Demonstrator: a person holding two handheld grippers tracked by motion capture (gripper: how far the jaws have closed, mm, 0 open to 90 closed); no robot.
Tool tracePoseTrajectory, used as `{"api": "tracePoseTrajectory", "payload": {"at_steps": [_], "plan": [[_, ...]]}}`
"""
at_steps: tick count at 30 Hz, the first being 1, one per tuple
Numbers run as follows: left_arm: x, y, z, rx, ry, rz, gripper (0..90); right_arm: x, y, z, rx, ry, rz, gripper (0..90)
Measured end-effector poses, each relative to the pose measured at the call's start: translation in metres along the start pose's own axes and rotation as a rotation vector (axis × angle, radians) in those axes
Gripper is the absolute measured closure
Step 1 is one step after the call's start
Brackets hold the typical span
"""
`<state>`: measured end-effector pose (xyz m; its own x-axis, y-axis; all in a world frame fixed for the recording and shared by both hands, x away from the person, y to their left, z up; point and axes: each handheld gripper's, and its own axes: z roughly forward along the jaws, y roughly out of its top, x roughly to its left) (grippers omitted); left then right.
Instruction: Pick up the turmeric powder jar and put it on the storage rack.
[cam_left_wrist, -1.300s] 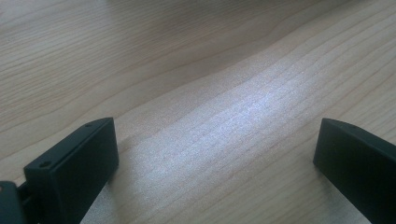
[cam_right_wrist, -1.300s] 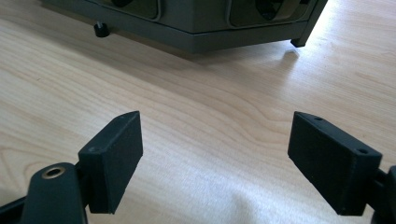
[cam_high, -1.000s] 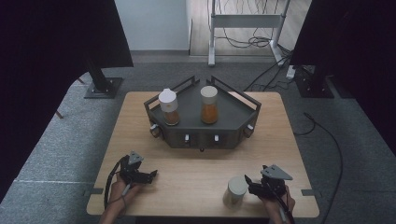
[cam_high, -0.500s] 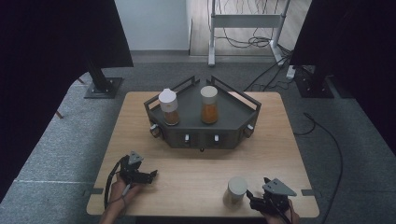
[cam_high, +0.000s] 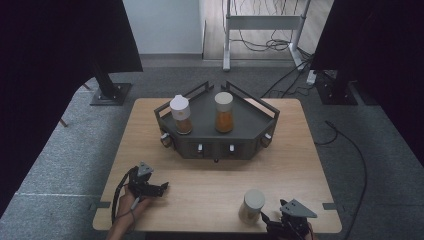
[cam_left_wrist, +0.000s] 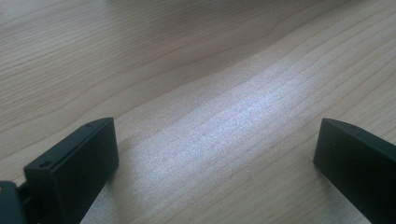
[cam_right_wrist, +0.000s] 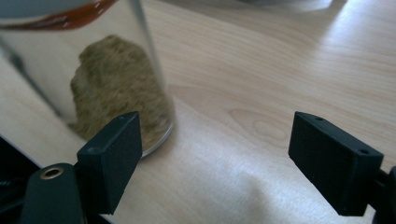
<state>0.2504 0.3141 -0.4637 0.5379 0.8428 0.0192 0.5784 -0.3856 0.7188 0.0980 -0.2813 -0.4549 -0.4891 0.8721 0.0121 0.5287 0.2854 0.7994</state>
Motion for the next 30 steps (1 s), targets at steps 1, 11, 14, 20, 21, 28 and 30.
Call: {"api": "tracePoseTrajectory", "payload": {"at_steps": [1,11,14,20,21,28,30], "plan": [[0.0,0.0,0.0,0.0,0.0,0.0,0.0,0.0,0.0,0.0,0.005,0.005,-0.004,17.1],[0.0,0.0,0.0,0.0,0.0,0.0,0.0,0.01,0.005,-0.001,0.031,0.072,-0.06,16.7],[0.0,0.0,0.0,0.0,0.0,0.0,0.0,0.013,0.006,0.001,0.025,0.087,-0.068,16.7],[0.0,0.0,0.0,0.0,0.0,0.0,0.0,0.016,0.008,0.003,-0.005,0.101,-0.068,16.6],[0.0,0.0,0.0,0.0,0.0,0.0,0.0,0.017,0.009,0.003,-0.011,0.102,-0.068,16.7],[0.0,0.0,0.0,-0.001,0.0,-0.001,0.0,0.019,0.011,0.005,-0.048,0.105,-0.067,16.7],[0.0,0.0,0.0,-0.001,0.0,-0.001,0.0,0.02,0.012,0.005,-0.057,0.107,-0.067,16.7]]}}
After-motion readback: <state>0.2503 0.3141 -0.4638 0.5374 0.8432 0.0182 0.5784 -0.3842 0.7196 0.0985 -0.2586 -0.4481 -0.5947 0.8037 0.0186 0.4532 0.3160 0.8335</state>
